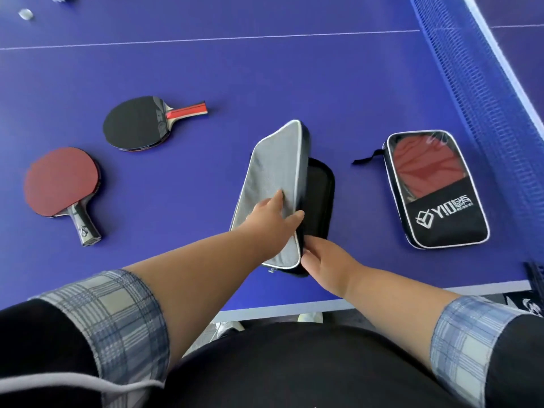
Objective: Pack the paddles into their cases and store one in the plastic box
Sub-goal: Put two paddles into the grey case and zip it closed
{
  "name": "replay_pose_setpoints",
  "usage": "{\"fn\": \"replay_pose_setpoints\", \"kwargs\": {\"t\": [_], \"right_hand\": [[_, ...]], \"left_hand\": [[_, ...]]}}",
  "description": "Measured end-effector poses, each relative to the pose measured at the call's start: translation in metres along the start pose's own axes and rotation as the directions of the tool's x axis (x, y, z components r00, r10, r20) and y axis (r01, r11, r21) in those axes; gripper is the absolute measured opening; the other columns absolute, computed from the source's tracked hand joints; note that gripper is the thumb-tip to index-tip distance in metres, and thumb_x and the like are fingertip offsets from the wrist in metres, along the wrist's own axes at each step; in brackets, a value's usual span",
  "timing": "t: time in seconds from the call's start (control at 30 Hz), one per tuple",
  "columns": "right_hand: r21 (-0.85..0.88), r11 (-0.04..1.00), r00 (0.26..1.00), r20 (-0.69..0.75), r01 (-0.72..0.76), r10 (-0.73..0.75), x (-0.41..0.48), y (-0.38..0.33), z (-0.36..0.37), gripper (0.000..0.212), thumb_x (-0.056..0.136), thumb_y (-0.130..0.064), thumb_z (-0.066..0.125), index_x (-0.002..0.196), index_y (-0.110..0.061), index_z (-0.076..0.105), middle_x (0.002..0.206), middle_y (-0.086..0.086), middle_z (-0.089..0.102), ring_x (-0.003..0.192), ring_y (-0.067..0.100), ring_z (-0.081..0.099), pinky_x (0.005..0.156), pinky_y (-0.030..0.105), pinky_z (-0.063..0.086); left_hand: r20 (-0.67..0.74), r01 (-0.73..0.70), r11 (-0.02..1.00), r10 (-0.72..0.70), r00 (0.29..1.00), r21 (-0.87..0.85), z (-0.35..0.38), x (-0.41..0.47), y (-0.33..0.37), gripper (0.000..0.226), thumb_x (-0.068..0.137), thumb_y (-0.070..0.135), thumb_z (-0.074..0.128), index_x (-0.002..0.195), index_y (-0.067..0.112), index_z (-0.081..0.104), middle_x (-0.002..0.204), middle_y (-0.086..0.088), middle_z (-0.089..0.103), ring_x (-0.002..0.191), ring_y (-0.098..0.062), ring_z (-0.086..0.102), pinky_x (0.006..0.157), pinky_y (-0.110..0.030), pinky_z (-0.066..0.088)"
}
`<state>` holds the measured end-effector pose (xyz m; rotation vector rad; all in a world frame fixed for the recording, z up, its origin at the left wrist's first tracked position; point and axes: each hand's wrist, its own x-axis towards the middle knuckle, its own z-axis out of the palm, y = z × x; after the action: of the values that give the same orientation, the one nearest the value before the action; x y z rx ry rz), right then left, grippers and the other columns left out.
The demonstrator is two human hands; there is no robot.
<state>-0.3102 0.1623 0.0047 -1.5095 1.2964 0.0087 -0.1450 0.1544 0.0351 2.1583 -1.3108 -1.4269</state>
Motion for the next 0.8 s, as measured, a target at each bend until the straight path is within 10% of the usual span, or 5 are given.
{"fn": "replay_pose_setpoints", "kwargs": {"t": [0.2, 0.33, 0.43, 0.6, 0.8], "right_hand": [[0.361, 0.917, 0.963, -0.136, -0.169, 0.231, 0.021, 0.005, -0.012, 0.018, 0.095, -0.036, 0.056, 0.099, -0.018, 0.057, 0.093, -0.003, 0.069, 0.083, 0.010, 0.066, 0.073, 0.029, 0.047], [0.366, 0.908, 0.792, -0.484, -0.205, 0.374, 0.029, 0.004, -0.010, 0.089, 0.080, -0.033, 0.077, 0.152, -0.025, 0.023, 0.147, 0.000, 0.045, 0.126, 0.017, 0.053, 0.098, 0.036, 0.046], [0.001, 0.999, 0.773, -0.634, -0.040, 0.031, 0.029, 0.000, -0.011, 0.101, 0.081, -0.036, 0.076, 0.158, -0.031, 0.010, 0.163, 0.001, 0.019, 0.148, 0.019, 0.018, 0.117, 0.037, 0.022], [-0.756, 0.607, 0.963, 0.116, 0.245, -0.245, 0.051, -0.005, -0.001, 0.096, 0.083, -0.069, 0.058, 0.157, -0.040, 0.005, 0.167, 0.008, -0.011, 0.152, 0.034, -0.012, 0.121, 0.056, 0.001], [-0.889, 0.405, 0.967, 0.132, 0.214, -0.220, 0.065, 0.016, 0.017, 0.094, 0.090, -0.071, 0.040, 0.155, -0.035, -0.017, 0.164, 0.014, -0.023, 0.149, 0.044, -0.017, 0.117, 0.065, 0.000]], "left_hand": [[-0.191, -0.143, 0.972, 0.178, 0.965, 0.187, -0.003, 0.008, -0.028, 0.022, 0.093, 0.055, 0.045, 0.094, 0.039, 0.061, 0.098, 0.018, 0.065, 0.073, 0.002, 0.058, 0.059, -0.022, 0.042], [-0.216, 0.085, 0.952, -0.020, 0.976, 0.294, 0.000, 0.002, -0.063, 0.033, 0.088, 0.057, 0.044, 0.073, 0.031, 0.056, 0.058, 0.035, 0.057, 0.046, -0.006, 0.056, 0.043, -0.023, 0.038], [-0.190, 0.176, 0.943, -0.125, 0.974, 0.282, 0.010, 0.001, -0.081, 0.024, 0.080, 0.059, 0.049, 0.076, 0.037, 0.058, 0.060, 0.014, 0.063, 0.051, -0.012, 0.061, 0.045, -0.028, 0.047], [-0.197, 0.166, 0.956, -0.120, 0.973, 0.240, 0.026, 0.007, -0.083, 0.027, 0.075, 0.057, 0.065, 0.074, 0.032, 0.055, 0.065, 0.016, 0.059, 0.052, -0.007, 0.059, 0.046, -0.023, 0.037], [-0.097, 0.136, 0.918, -0.107, 0.989, 0.371, 0.024, 0.015, -0.083, 0.022, 0.093, 0.036, 0.052, 0.081, 0.025, 0.067, 0.074, 0.001, 0.066, 0.059, -0.024, 0.063, 0.051, -0.030, 0.050]]}}
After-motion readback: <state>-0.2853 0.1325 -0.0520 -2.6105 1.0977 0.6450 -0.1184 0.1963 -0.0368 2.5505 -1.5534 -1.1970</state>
